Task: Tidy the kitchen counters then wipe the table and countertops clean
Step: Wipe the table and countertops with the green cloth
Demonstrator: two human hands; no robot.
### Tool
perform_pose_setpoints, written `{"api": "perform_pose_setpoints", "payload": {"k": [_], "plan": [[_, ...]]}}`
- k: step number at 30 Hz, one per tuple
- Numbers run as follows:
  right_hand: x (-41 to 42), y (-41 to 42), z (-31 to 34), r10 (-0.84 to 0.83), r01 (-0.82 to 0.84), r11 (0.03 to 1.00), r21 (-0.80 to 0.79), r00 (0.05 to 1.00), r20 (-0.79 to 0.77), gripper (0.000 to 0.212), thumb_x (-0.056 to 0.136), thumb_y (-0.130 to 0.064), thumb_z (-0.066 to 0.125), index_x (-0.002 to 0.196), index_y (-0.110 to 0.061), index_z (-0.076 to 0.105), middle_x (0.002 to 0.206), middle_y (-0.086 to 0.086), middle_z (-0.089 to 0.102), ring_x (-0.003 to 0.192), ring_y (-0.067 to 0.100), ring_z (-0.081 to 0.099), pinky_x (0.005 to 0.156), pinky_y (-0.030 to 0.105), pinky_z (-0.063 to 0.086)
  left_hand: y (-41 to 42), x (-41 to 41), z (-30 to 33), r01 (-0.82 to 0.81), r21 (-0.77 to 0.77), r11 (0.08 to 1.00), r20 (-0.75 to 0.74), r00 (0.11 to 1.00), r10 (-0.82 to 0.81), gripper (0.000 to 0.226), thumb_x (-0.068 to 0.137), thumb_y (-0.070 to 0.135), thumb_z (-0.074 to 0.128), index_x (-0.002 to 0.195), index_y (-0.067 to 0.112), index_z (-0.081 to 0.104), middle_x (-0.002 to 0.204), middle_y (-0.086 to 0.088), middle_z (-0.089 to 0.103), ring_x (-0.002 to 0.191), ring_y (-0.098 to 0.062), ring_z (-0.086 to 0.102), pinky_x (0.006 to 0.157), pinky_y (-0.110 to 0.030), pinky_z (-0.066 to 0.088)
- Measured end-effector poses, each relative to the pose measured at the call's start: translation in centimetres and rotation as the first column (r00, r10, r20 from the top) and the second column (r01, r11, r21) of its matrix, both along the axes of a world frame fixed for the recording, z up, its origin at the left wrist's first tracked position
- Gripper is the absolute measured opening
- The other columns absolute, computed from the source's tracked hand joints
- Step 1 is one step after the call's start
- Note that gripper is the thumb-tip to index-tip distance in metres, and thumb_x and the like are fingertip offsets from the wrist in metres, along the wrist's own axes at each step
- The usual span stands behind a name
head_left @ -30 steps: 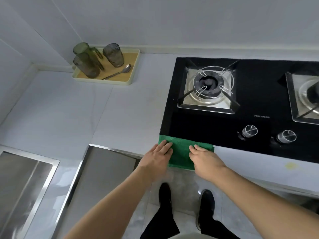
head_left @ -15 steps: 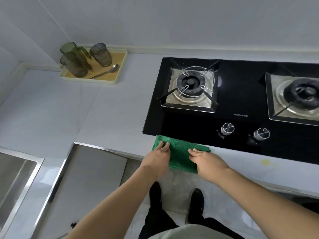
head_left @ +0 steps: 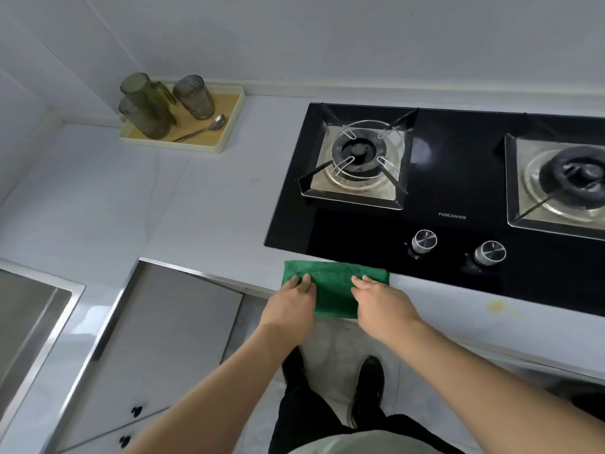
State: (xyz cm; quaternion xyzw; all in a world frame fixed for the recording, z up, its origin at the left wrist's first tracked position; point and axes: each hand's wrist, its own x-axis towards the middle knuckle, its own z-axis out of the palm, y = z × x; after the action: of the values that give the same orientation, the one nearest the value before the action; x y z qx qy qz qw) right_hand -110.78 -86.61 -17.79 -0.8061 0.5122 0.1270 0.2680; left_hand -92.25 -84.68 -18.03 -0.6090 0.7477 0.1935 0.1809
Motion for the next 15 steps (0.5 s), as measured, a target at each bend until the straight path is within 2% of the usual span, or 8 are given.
{"api": "perform_pose_setpoints", "payload": {"k": [3, 7, 9, 12, 15], "plan": [[-1.1, 0.9, 0.1, -0.003, 0.003, 1.0, 0.011, 1.0, -0.019, 0.06, 0.094, -0.002, 0.036, 0.152, -0.012, 0.025, 0.162, -0.002, 0.006, 0.149, 0.013, 0.008, 0.118, 0.028, 0.02, 0.3, -0.7, -0.6, -0.031, -0.029, 0.999, -0.065, 0.997, 0.029, 0.062, 0.095, 0.006, 0.038, 0.155, 0.012, 0.021, 0.164, -0.001, 0.011, 0.151, -0.021, 0.009, 0.12, -0.032, 0.021], [1.6, -0.5, 0.6, 0.072, -0.073, 0.995, 0.07, 0.997, 0.021, 0.065, 0.092, 0.007, 0.034, 0.153, -0.007, 0.019, 0.162, 0.005, 0.0, 0.149, 0.022, 0.004, 0.12, 0.034, 0.016, -0.1, 2.9, -0.2, -0.013, -0.05, 0.999, 0.013, 1.0, 0.013, 0.065, 0.095, 0.009, 0.037, 0.157, 0.014, 0.017, 0.165, 0.001, 0.006, 0.151, -0.018, 0.008, 0.123, -0.034, 0.002], [4.0, -0.8, 0.7, 0.077, -0.077, 0.993, 0.085, 0.997, 0.014, 0.066, 0.091, 0.008, 0.035, 0.153, -0.005, 0.014, 0.162, 0.007, -0.003, 0.149, 0.025, 0.001, 0.121, 0.037, 0.014, -0.7, 4.3, -0.1, -0.056, -0.047, 0.997, 0.05, 0.997, 0.058, 0.064, 0.096, 0.011, 0.037, 0.156, 0.012, 0.016, 0.165, -0.001, 0.006, 0.151, -0.02, 0.008, 0.123, -0.035, 0.002], [6.1, -0.7, 0.2, 0.068, -0.064, 0.995, 0.078, 0.996, -0.053, 0.067, 0.091, 0.0, 0.038, 0.152, 0.0, 0.01, 0.161, 0.014, -0.007, 0.149, 0.031, -0.002, 0.121, 0.043, 0.01, -1.9, 5.4, -0.1, -0.053, -0.001, 0.999, 0.029, 0.998, 0.053, 0.065, 0.094, 0.011, 0.041, 0.155, 0.012, 0.02, 0.165, -0.002, 0.009, 0.151, -0.021, 0.01, 0.123, -0.034, 0.003], [5.2, -0.5, -0.2, 0.093, -0.089, 0.993, 0.072, 0.994, -0.061, 0.071, 0.091, -0.002, 0.038, 0.154, -0.005, 0.006, 0.161, 0.011, -0.011, 0.149, 0.026, -0.004, 0.122, 0.039, 0.008, -2.4, 5.6, -0.3, -0.027, 0.016, 1.0, 0.041, 0.999, 0.026, 0.066, 0.092, 0.011, 0.041, 0.155, 0.01, 0.019, 0.165, -0.005, 0.008, 0.151, -0.024, 0.01, 0.122, -0.033, 0.004]]}}
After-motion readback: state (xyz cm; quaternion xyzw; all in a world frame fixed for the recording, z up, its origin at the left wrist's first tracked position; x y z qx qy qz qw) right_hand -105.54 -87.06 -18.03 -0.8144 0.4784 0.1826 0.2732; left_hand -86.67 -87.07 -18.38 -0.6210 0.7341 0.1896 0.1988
